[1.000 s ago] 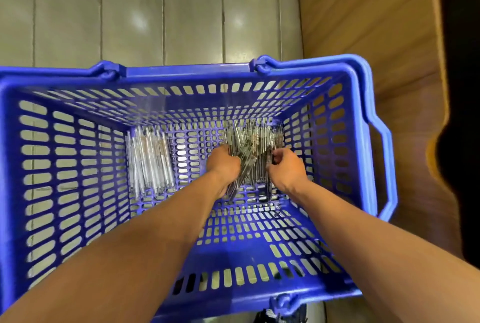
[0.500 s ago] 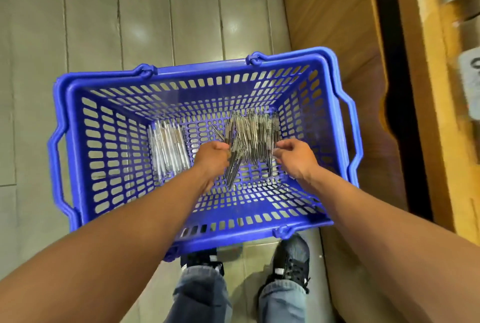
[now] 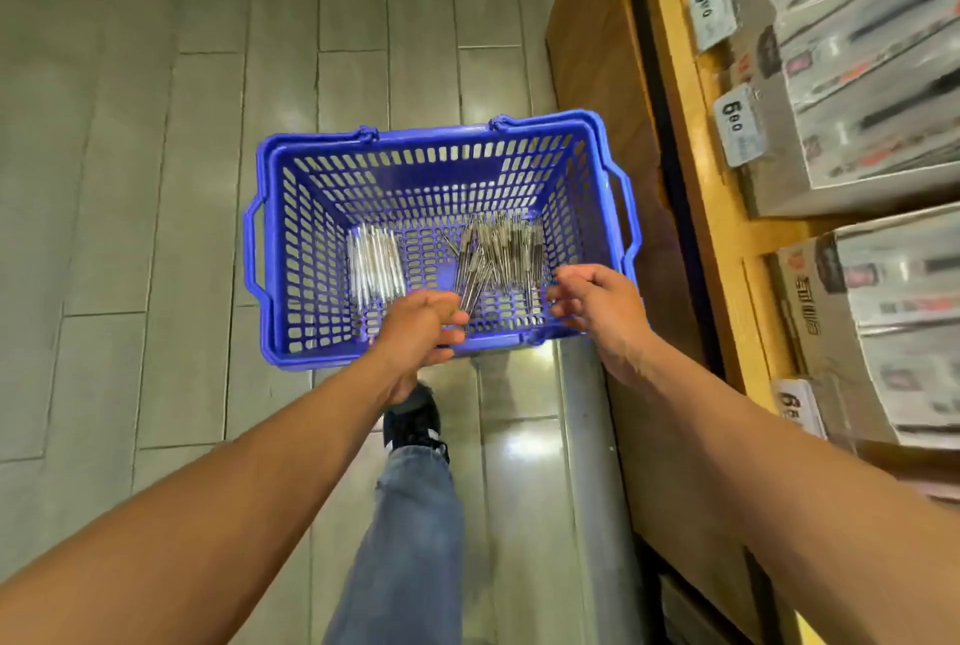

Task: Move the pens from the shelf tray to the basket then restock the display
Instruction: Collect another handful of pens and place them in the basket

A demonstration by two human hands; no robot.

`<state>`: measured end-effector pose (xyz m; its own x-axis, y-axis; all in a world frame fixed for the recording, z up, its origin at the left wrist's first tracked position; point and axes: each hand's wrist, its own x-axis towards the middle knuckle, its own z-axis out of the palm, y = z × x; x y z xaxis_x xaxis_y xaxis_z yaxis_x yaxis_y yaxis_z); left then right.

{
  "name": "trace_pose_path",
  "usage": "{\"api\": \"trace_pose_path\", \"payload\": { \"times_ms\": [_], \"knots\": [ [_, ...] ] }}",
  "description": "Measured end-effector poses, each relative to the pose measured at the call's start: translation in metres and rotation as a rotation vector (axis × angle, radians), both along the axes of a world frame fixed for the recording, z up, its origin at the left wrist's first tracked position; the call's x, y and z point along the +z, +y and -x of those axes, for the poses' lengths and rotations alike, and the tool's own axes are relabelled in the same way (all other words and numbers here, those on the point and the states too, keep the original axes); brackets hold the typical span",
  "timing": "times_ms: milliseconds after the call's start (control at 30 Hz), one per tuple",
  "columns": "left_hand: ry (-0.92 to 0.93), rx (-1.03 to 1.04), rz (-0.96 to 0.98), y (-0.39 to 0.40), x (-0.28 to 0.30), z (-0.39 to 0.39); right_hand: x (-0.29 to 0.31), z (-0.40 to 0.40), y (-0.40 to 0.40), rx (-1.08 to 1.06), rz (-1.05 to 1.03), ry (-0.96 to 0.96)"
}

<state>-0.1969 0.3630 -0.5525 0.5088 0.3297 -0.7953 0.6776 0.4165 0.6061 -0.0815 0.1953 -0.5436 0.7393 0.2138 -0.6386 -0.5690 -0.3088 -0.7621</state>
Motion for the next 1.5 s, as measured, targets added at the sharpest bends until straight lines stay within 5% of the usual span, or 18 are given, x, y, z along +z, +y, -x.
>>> {"api": "trace_pose_path", "payload": {
  "times_ms": [167,400,967,1100,1167,1367,1500],
  "knots": [
    [0.009,0.034,0.017,-0.047,-0.001,0.052,-0.001,0.061,-0.048,-0.057,-0.015,-0.006],
    [0.086,-0.084,0.06,-0.074,-0.065,0.075,-0.082,0.108,-0.087,-0.017,0.127,0.108],
    [0.007,-0.081,0.098,-0.043,-0.226,0.034,-0.303,0.019,-0.033,0.045,0.531,-0.052],
    [-0.004,-0.08,0.09,-0.037,-0.24,0.038,-0.311,0.014,-0.029,0.083,0.512,-0.132],
    [0.003,-0.077,0.081,-0.036,-0.242,0.04,-0.311,0.01,-0.029,-0.018,0.428,0.008],
    [-0.039,-0.167,-0.014,-0.044,-0.221,0.042,-0.275,0.05,-0.05,0.275,0.501,0.245],
    [-0.155,-0.415,-0.229,-0.054,-0.204,0.037,-0.235,0.072,-0.061,0.431,0.471,0.256]
  ]
}}
